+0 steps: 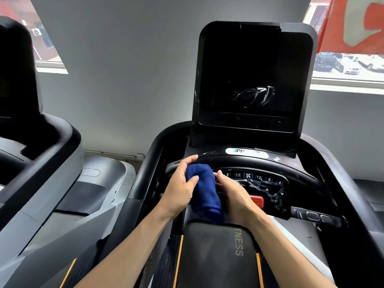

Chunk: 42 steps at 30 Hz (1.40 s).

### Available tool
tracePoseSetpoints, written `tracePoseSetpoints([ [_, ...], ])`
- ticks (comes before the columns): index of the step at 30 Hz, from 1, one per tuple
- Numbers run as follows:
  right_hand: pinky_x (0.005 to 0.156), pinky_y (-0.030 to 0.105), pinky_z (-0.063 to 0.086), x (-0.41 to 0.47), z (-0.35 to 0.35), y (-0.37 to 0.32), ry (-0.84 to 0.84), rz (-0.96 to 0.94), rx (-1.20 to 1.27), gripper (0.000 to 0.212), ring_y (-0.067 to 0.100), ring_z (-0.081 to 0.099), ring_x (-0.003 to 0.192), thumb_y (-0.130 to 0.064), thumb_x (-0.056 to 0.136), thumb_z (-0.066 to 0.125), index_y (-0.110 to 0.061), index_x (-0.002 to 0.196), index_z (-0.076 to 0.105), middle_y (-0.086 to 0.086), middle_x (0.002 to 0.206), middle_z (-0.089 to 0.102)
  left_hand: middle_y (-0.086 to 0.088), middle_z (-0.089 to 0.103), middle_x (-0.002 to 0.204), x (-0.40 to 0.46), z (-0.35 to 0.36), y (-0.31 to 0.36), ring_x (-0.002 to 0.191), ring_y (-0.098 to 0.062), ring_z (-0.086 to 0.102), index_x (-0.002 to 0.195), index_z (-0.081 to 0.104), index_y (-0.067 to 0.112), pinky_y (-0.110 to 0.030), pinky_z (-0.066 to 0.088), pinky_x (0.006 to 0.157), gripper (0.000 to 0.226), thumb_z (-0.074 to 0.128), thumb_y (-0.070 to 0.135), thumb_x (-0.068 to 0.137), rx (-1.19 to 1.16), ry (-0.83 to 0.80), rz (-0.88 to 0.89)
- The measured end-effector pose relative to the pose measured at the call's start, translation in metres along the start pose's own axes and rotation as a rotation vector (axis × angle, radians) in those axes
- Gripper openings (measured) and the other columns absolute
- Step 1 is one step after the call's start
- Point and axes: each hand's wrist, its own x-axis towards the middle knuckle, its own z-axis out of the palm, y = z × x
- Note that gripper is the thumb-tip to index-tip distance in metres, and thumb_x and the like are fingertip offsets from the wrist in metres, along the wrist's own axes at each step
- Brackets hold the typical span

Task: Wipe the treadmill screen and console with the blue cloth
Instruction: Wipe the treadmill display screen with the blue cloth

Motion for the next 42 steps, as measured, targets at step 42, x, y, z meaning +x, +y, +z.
tracePoseSetpoints([
  [42, 0.061, 0.029, 0.052, 0.248, -0.058, -0.138, 0.133, -0.276, -0.862, 0.02, 0.013, 0.064, 0.066, -0.033, 0.083, 0.075, -0.022, 0.079, 0.059, -0.003, 0.07, 0.068, 0.004, 0.065, 0.106, 0.249, 0.017, -0.036, 0.102, -0.017, 0.06, 0.111, 0.068, 0.016, -0.027, 0.047, 0.091, 0.017, 0.069, 0.017, 0.094, 0.727, 0.316, 0.057],
])
